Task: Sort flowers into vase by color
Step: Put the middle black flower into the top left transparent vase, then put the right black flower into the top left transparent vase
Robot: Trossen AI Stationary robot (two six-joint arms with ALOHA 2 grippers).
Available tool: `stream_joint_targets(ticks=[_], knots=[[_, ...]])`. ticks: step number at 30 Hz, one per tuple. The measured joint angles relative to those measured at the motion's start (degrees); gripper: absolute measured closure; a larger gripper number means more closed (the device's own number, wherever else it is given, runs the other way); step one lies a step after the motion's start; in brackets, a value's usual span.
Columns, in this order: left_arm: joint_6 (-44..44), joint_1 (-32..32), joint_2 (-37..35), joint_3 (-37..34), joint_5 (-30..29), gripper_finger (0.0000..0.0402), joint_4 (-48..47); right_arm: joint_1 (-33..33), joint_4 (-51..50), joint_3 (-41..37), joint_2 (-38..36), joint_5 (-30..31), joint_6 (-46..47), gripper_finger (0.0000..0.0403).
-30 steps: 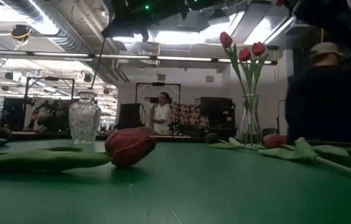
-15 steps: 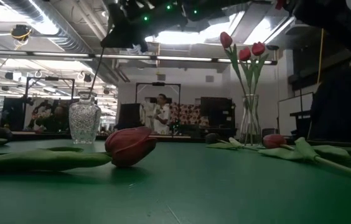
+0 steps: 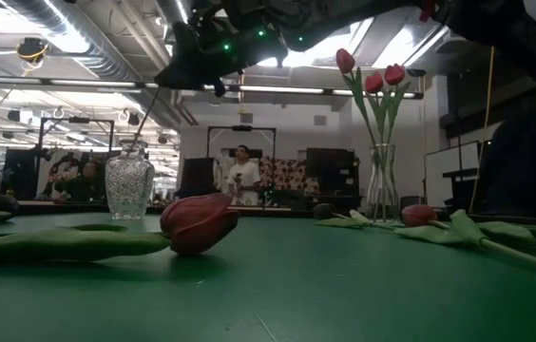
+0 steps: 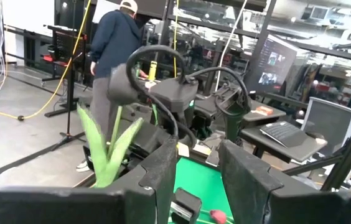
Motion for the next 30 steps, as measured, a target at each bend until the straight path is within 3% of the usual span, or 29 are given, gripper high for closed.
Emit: stream_joint_targets(ticks=[8,14,24,30], knots=[[0.0,0.0,0.0,0.0,-0.1,0.0282,0.0,0.0,-0.6,0.0,0.0,-1.0,0.3,0.0229],[0.0,0.0,0.0,0.0,-0.1,0.0282,0.0,-0.3,-3.1,0.7,0.0,-1.7,-0.1,0.0172],[0.0,0.0,0.0,0.0,-0.1,0.0282,0.0,-1.1,-16.6,4.5,0.0,-1.0,-4.6,0.0147],[-1.0,0.0,0.0,0.0,-0.1,0.0282,-0.1,-1.0,-23.6,4.5,0.0,3.3,-7.8,0.0147]])
